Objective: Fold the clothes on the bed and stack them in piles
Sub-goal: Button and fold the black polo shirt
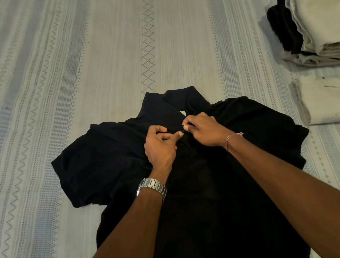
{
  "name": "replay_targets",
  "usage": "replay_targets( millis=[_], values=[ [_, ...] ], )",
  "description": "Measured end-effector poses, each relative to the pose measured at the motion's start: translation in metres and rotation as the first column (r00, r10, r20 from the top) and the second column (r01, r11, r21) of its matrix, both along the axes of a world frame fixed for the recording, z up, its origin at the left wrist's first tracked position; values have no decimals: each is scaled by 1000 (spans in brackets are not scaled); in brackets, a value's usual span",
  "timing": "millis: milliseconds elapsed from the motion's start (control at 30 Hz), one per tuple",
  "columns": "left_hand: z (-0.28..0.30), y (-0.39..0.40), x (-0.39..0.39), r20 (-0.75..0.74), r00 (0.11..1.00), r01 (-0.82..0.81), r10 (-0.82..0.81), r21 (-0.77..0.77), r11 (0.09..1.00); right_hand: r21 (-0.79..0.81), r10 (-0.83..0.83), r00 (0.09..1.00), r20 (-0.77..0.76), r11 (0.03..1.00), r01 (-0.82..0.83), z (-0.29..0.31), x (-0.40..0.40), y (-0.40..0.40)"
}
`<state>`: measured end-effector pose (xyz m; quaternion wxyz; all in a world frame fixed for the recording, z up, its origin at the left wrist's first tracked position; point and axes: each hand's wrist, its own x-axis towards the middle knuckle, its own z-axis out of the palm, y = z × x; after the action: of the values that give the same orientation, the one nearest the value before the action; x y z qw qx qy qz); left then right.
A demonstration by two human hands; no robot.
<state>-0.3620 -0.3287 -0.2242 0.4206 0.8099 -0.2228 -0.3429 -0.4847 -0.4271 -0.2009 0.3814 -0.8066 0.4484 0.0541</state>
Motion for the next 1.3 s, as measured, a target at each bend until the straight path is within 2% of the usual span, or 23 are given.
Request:
replay_targets(
  millis=[233,433,533,667,767,1033,1300],
  values=[
    [-7,5,8,-126,989,67,-75,-70,995,96,130,990,-52,988,-125,8,-4,-10],
    [-8,8,13,-230,964,107,-131,-116,987,37,146,985,-86,989,-144,5,-2,-5],
    [-7,7,13,-229,966,98,-122,-112,989,-9,120,990,-72,993,-121,2,0,-2],
    [-11,7,11,-212,972,81,-101,-99,992,-87,7,1000,-11,996,-8,-7,2,6],
    [-12,7,11,-211,972,81,-100,-95,992,-84,-45,998,44,995,48,-8,1,5],
    [-8,5,10,-197,978,59,-72,-73,996,-120,-24,997,-74,993,15,-4,11,7],
    [-8,8,13,-217,969,101,-117,-85,991,34,104,991,-88,994,-101,7,3,-6]
  ],
)
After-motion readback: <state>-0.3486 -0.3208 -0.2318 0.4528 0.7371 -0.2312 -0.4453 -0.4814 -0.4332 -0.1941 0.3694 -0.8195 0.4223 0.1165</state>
